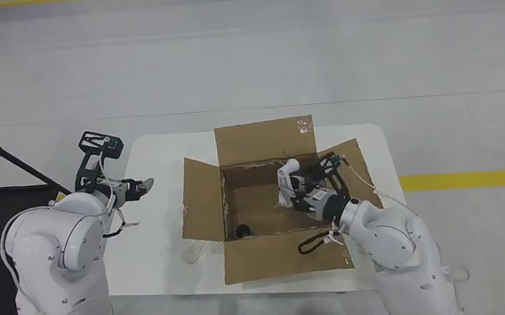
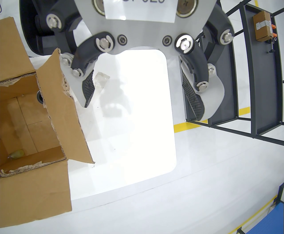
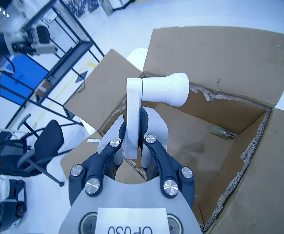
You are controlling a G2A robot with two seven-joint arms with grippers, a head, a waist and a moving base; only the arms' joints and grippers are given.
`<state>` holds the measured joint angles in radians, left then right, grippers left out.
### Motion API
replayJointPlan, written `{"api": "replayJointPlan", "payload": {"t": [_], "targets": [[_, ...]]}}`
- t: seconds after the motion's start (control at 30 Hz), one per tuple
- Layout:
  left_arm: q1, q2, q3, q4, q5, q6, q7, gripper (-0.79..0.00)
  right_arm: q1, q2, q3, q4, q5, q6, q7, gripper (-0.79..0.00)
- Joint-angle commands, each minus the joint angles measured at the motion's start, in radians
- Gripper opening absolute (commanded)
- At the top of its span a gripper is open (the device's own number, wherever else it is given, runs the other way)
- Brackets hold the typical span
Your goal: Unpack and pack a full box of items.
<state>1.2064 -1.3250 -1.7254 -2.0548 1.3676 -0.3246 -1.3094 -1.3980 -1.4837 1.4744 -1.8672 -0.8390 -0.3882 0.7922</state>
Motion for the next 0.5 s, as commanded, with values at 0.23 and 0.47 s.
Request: {"api": "replayJointPlan", "payload": {"t": [0.23, 0.47], "targets": [[0.0, 0.0, 0.0, 0.0, 0.0, 0.0, 0.0, 0.0, -0.109, 0.047, 0.405, -0.173, 0.105, 0.049, 0.034, -0.785], [0.0, 0.0, 0.0, 0.0, 0.0, 0.0, 0.0, 0.0, -0.196, 0.081, 0.607, -0.166, -0.123, 0.07, 0.086, -0.785]]}}
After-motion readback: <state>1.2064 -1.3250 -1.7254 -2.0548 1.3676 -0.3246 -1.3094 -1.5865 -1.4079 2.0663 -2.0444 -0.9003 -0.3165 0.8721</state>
